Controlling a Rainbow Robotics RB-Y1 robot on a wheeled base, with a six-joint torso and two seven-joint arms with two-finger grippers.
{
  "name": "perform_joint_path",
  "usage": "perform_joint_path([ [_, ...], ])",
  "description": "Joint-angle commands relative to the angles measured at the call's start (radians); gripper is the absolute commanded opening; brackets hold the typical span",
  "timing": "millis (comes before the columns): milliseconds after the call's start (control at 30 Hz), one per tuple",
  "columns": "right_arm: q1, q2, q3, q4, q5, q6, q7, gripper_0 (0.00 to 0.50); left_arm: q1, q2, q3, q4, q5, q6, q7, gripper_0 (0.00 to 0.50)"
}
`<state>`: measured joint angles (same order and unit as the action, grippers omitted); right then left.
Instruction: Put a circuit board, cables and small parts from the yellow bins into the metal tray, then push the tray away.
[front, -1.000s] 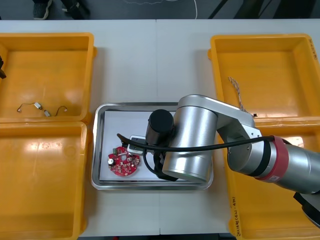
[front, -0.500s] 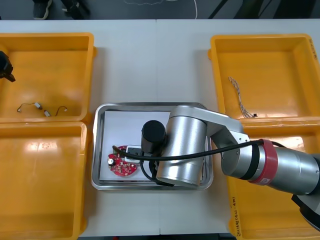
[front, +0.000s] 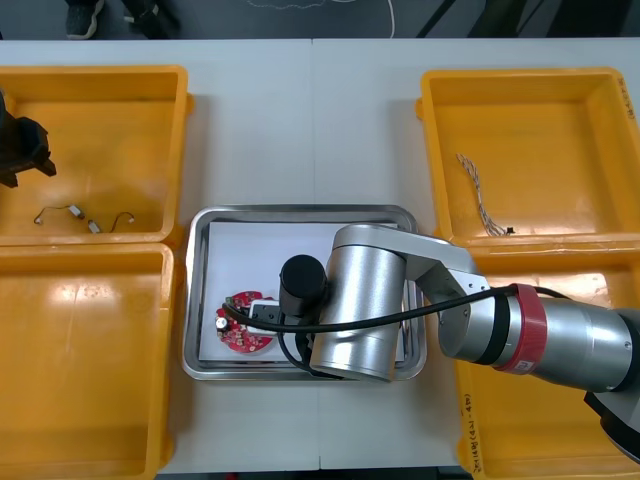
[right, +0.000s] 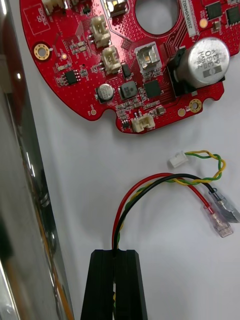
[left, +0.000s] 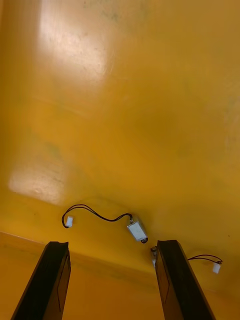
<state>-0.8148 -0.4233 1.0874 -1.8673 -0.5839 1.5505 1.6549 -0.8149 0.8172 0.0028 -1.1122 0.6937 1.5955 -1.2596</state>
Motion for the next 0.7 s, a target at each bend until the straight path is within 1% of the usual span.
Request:
perform_joint_path([
  [33, -0.037, 0.028, 0.017, -0.009, 0.013, -0.009, 0.017, 0.0, -0.053, -0.024, 0.031, 0.023, -0.01, -0.011, -0.077, 0.5],
  [67, -0.037, 0.028, 0.017, -0.009, 0.013, -0.009, 0.02, 0.088, -0.053, -0.029, 0.031, 0.032, -0.011, -0.011, -0.08, 0.5],
  [100, -0.037, 0.028, 0.017, -0.009, 0.013, -0.01, 0.02, 0.14, -0.053, -0.032, 0.031, 0.035, -0.013, -0.011, -0.081, 0.5],
  [133, -0.037, 0.028, 0.022, -0.01, 0.013, -0.01, 0.017, 0.24, -0.053, -0.038, 0.031, 0.041, -0.013, -0.011, -0.086, 0.5],
  [233, -0.037, 0.028, 0.031, -0.009, 0.016, -0.012, 0.013, 0.339, -0.05, -0.052, 0.031, 0.045, -0.017, -0.011, -0.093, 0.5],
  [267, -0.037, 0.028, 0.031, -0.009, 0.018, -0.015, 0.011, 0.384, -0.049, -0.058, 0.031, 0.045, -0.017, -0.011, -0.098, 0.5],
  [367, -0.037, 0.026, 0.031, -0.009, 0.018, -0.02, 0.008, 0.457, -0.044, -0.07, 0.031, 0.045, -0.025, -0.012, -0.104, 0.5],
  [467, -0.04, 0.024, 0.028, -0.009, 0.012, -0.032, 0.005, 0.472, -0.036, -0.084, 0.031, 0.045, -0.031, -0.026, -0.109, 0.5],
  [600, -0.043, 0.018, 0.012, -0.009, 0.003, -0.035, 0.005, 0.472, -0.02, -0.093, 0.031, 0.045, -0.039, -0.048, -0.11, 0.5],
  [700, -0.043, 0.015, -0.017, -0.01, -0.025, -0.035, 0.011, 0.472, -0.004, -0.098, 0.031, 0.045, -0.04, -0.068, -0.11, 0.5],
])
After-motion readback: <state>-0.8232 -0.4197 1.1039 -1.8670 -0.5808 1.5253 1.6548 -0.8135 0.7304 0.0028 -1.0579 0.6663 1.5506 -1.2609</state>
